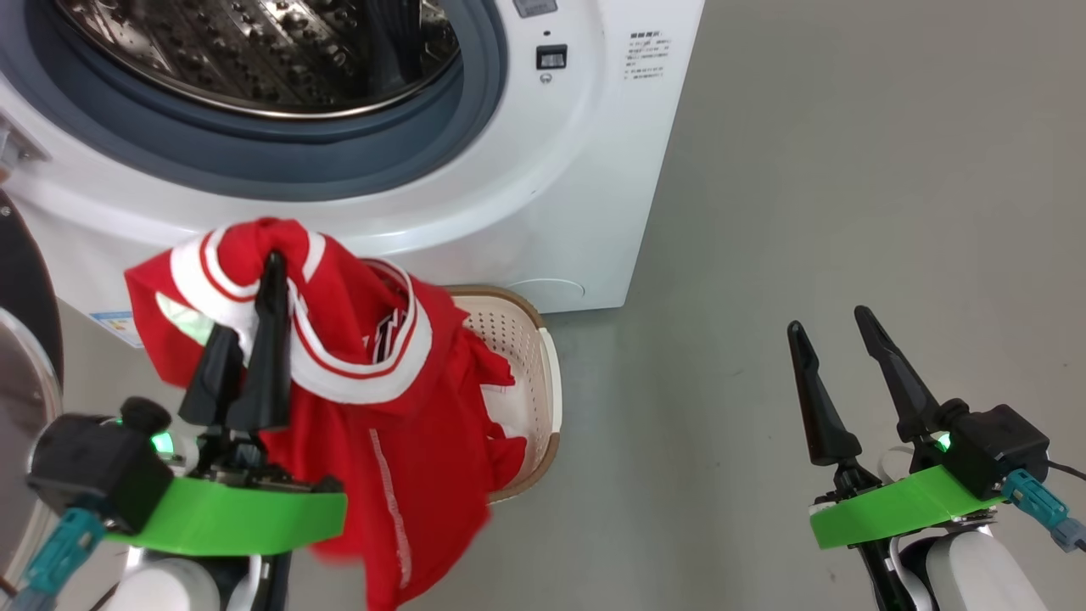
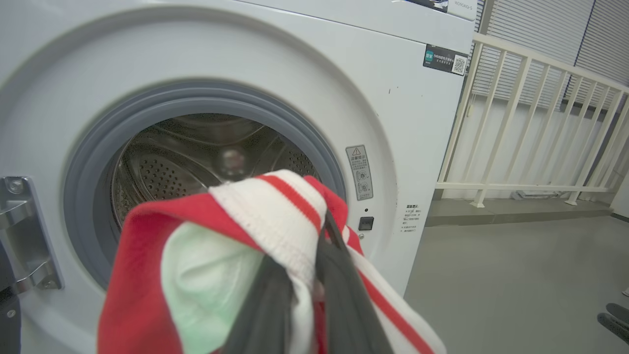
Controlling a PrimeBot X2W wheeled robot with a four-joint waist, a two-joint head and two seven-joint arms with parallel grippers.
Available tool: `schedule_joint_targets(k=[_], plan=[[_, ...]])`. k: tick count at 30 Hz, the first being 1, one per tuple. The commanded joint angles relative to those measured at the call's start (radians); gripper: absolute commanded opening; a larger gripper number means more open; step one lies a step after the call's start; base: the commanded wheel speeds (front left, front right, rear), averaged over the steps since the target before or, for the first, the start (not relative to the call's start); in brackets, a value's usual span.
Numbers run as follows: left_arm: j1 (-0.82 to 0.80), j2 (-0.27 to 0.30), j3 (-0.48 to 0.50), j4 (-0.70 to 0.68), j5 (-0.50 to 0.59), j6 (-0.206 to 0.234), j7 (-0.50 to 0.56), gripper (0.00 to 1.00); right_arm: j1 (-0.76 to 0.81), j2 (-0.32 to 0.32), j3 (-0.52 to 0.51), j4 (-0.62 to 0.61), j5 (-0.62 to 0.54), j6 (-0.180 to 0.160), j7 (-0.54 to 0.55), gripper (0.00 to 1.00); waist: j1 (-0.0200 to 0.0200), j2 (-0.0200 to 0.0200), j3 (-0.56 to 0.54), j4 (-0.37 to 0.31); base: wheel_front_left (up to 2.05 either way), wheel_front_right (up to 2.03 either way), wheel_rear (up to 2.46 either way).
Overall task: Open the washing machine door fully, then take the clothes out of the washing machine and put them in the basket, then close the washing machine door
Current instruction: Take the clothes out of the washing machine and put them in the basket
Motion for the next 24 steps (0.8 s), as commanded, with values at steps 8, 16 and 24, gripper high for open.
schedule_joint_targets(k=[8,16,24], plan=[[-0.020,-0.010,0.003,0.082,-0.009,-0.003,-0.024,0.00,-0.009,-0.001,0.031,-0.021,-0.011,0.006,-0.006,1.00,0.0000,0.0000,0.041,-0.009,0.00,0.00,0.00],[-0.093,-0.030,-0.016,0.249,-0.040,-0.034,-0.026,0.00,-0.031,-0.001,0.057,-0.013,0.018,0.006,-0.006,1.00,0.0000,0.0000,0.100,-0.017,0.00,0.00,0.00],[-0.192,-0.041,-0.018,0.461,-0.063,-0.065,-0.046,0.00,-0.065,-0.001,0.084,-0.003,0.027,0.006,-0.006,1.00,0.0000,0.0000,0.161,-0.034,0.00,0.00,0.00]])
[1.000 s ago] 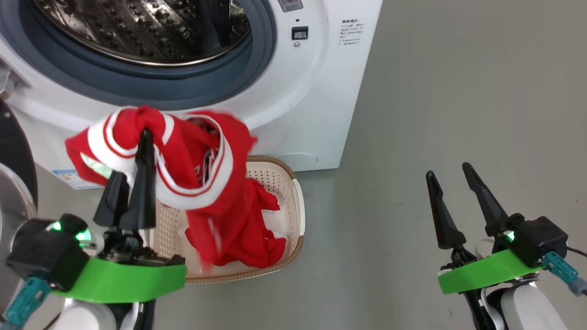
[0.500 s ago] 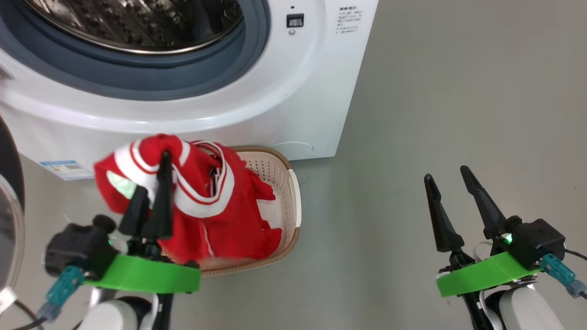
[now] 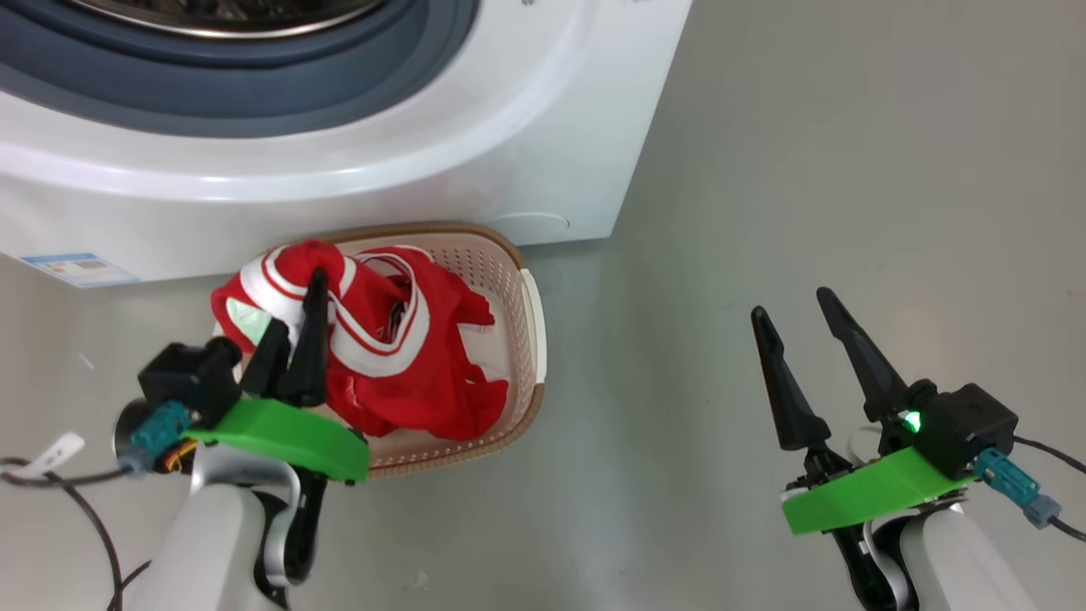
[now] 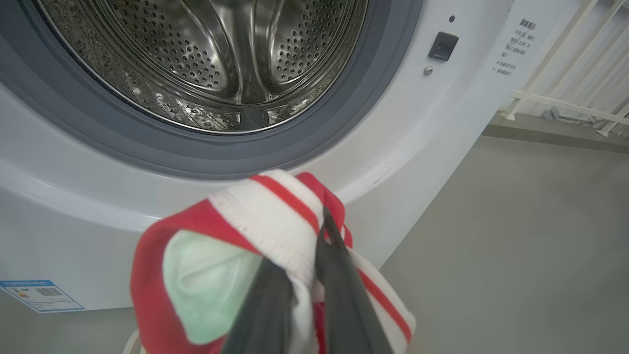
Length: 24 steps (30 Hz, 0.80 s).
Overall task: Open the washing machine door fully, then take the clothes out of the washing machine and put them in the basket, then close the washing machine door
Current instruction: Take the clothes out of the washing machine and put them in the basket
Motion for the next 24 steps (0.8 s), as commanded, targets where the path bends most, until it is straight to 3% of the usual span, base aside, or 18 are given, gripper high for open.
schedule_joint_targets(k=[1,24], plan=[[-0.030,0.016,0.035,0.002,-0.015,-0.013,-0.016,0.00,-0.016,-0.001,0.024,-0.020,0.009,0.006,-0.006,1.00,0.0000,0.0000,0.026,-0.014,0.00,0.00,0.00],[-0.357,-0.007,0.031,0.671,-0.076,-0.124,-0.050,0.00,-0.115,-0.001,0.067,-0.032,0.034,0.006,-0.006,1.00,0.0000,0.0000,0.238,-0.078,0.00,0.00,0.00]])
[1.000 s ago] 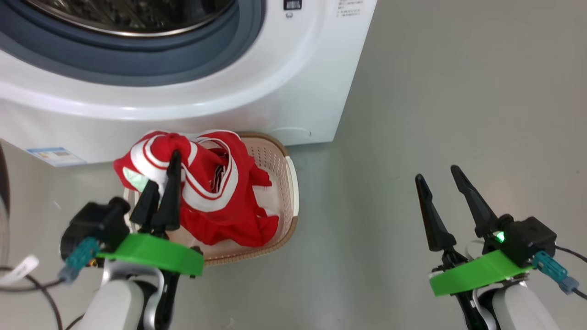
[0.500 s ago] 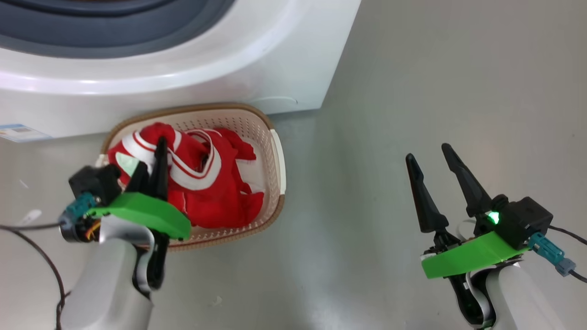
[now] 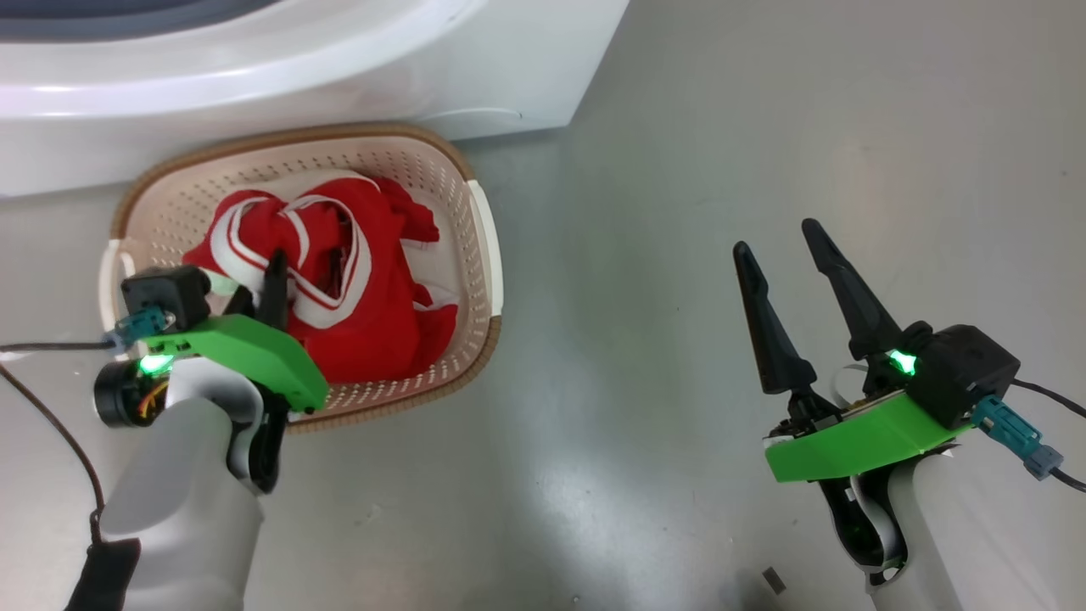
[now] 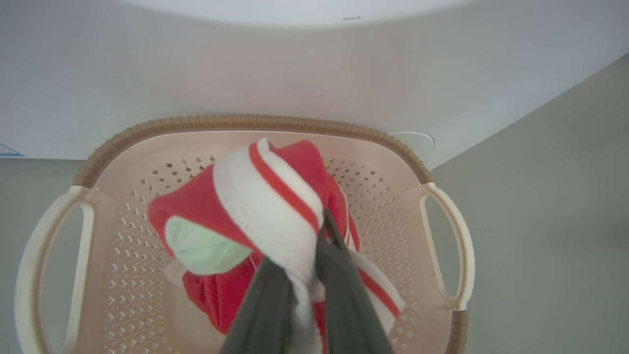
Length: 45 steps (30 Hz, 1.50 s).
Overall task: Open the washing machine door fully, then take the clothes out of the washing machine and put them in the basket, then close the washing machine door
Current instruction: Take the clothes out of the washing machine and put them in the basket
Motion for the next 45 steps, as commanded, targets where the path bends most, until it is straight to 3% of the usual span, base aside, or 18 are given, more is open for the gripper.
schedule_joint_targets(k=[1,10,17,18,20,21,29,38,42,45], plan=[[-0.010,0.026,0.013,0.015,-0.009,-0.008,0.000,0.00,-0.002,0.001,0.030,-0.022,0.011,0.006,-0.006,1.00,0.0000,-0.0001,0.022,-0.013,0.00,0.00,0.00],[-0.076,0.033,-0.017,0.207,0.003,-0.015,0.027,0.00,-0.024,0.001,0.049,-0.015,0.019,0.006,-0.006,1.00,0.0000,-0.0001,0.043,-0.049,0.00,0.00,0.00],[-0.103,0.045,-0.007,0.260,-0.019,-0.023,0.039,0.00,-0.031,0.001,0.053,-0.017,0.028,0.006,-0.006,1.00,0.0000,-0.0001,0.067,-0.076,0.00,0.00,0.00],[-0.108,0.047,-0.008,0.265,-0.020,-0.024,0.041,0.07,-0.032,0.001,0.053,-0.018,0.029,0.006,-0.006,1.00,0.0000,-0.0001,0.072,-0.079,0.00,0.00,0.00],[-0.115,0.053,-0.011,0.272,-0.020,-0.024,0.045,0.75,-0.034,0.001,0.053,-0.020,0.031,0.006,-0.006,1.00,0.0000,-0.0001,0.079,-0.084,0.00,0.00,0.00],[-0.118,0.056,-0.013,0.275,-0.018,-0.021,0.044,1.00,-0.035,0.001,0.053,-0.020,0.033,0.006,-0.006,1.00,0.0000,-0.0001,0.082,-0.086,0.00,0.00,0.00],[-0.131,0.061,-0.034,0.289,-0.008,-0.013,0.022,1.00,-0.039,0.001,0.045,-0.013,0.039,0.006,-0.006,1.00,0.0000,-0.0001,0.079,-0.078,0.00,0.00,0.00],[-0.108,0.037,-0.028,0.260,-0.014,0.009,-0.041,1.00,-0.034,0.001,0.020,0.000,0.025,0.006,-0.006,1.00,0.0000,-0.0001,0.017,-0.026,0.00,0.00,0.00],[-0.074,0.024,-0.018,0.212,-0.018,0.007,-0.048,1.00,-0.023,0.001,0.007,0.007,0.015,0.006,-0.006,1.00,0.0000,-0.0001,-0.028,0.001,0.00,0.00,0.00],[-0.017,0.021,-0.002,0.080,0.001,0.013,-0.049,1.00,-0.009,0.001,-0.015,0.013,-0.002,0.006,-0.006,1.00,0.0000,-0.0001,-0.076,0.027,0.00,0.00,0.00]])
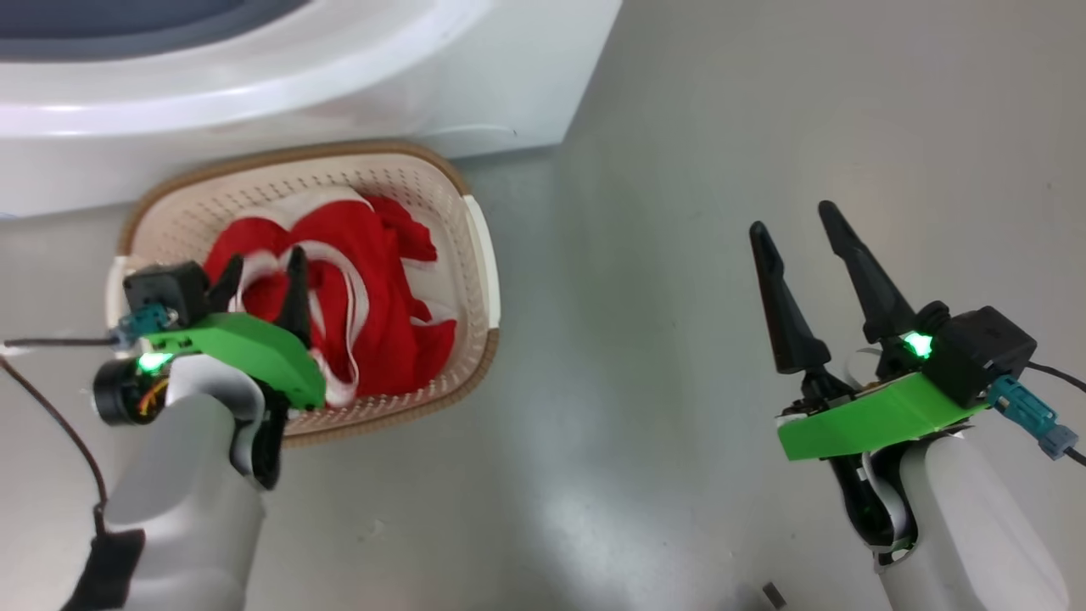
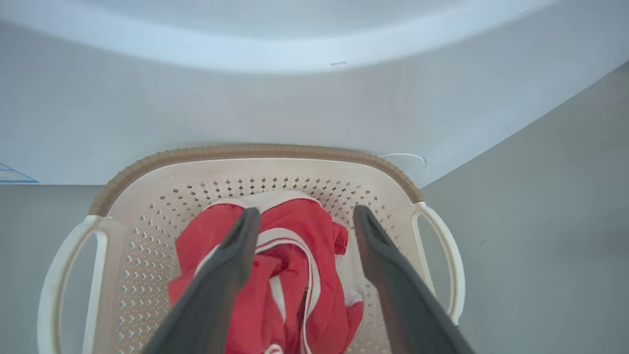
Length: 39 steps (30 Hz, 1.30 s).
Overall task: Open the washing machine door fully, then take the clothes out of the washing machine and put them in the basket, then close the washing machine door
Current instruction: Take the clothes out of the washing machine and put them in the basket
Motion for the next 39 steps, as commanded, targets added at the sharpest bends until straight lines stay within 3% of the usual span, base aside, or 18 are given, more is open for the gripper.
schedule_joint_targets(k=[1,14,23,39], plan=[[0.059,0.022,0.032,-0.070,0.015,0.010,-0.012,1.00,0.029,0.001,0.005,-0.015,-0.019,0.006,-0.006,1.00,-0.0001,0.0000,-0.061,0.041,0.00,0.00,0.00],[0.361,-0.030,0.176,-0.606,0.135,0.059,-0.012,1.00,0.097,0.001,-0.082,-0.006,-0.055,0.006,-0.006,1.00,-0.0001,0.0000,-0.228,0.104,0.00,0.00,0.00],[0.499,-0.048,0.196,-0.781,0.195,0.040,-0.012,1.00,0.141,0.001,-0.106,-0.021,-0.072,0.006,-0.006,1.00,-0.0001,0.0000,-0.324,0.115,0.00,0.00,0.00],[0.661,-0.055,0.227,-0.919,0.220,0.036,-0.012,1.00,0.251,0.001,-0.184,-0.072,-0.110,0.006,-0.006,1.00,-0.0001,0.0000,-0.487,0.125,0.00,0.00,0.00]])
